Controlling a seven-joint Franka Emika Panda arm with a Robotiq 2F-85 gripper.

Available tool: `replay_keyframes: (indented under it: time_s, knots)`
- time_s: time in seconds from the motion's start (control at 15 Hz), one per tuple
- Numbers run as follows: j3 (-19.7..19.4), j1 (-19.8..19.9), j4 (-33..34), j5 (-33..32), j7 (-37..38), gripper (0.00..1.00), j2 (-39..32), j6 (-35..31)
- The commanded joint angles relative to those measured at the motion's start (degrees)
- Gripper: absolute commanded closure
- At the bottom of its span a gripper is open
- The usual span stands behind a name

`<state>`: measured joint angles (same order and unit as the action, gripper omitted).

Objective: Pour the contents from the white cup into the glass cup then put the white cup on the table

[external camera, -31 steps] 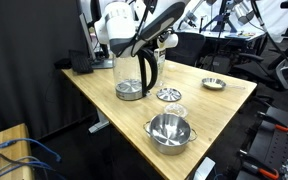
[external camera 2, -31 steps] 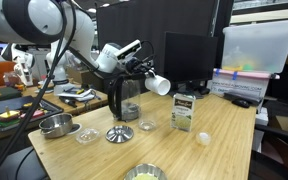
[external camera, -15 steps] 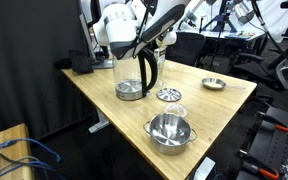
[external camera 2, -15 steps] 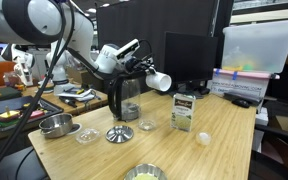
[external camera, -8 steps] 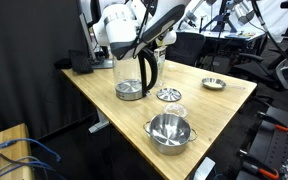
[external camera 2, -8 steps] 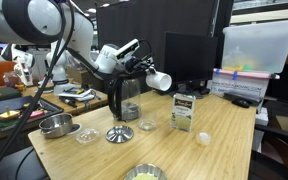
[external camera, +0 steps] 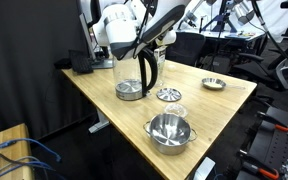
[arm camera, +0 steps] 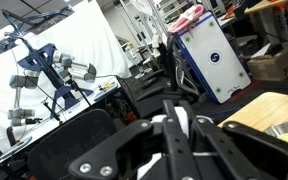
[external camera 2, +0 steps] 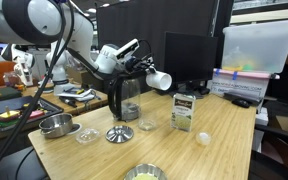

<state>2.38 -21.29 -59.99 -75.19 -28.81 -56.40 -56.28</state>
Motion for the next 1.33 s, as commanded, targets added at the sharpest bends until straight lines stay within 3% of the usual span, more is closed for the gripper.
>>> replay_keyframes:
  time_s: [0.0,1.27]
  knots:
    - [-1.14,-1.07,-1.14,-3.22,-1.21,0.98,-1.73,1.05]
    - [-1.26,-1.33,-1.92,-4.55,-1.56,0.98,-1.61,0.85]
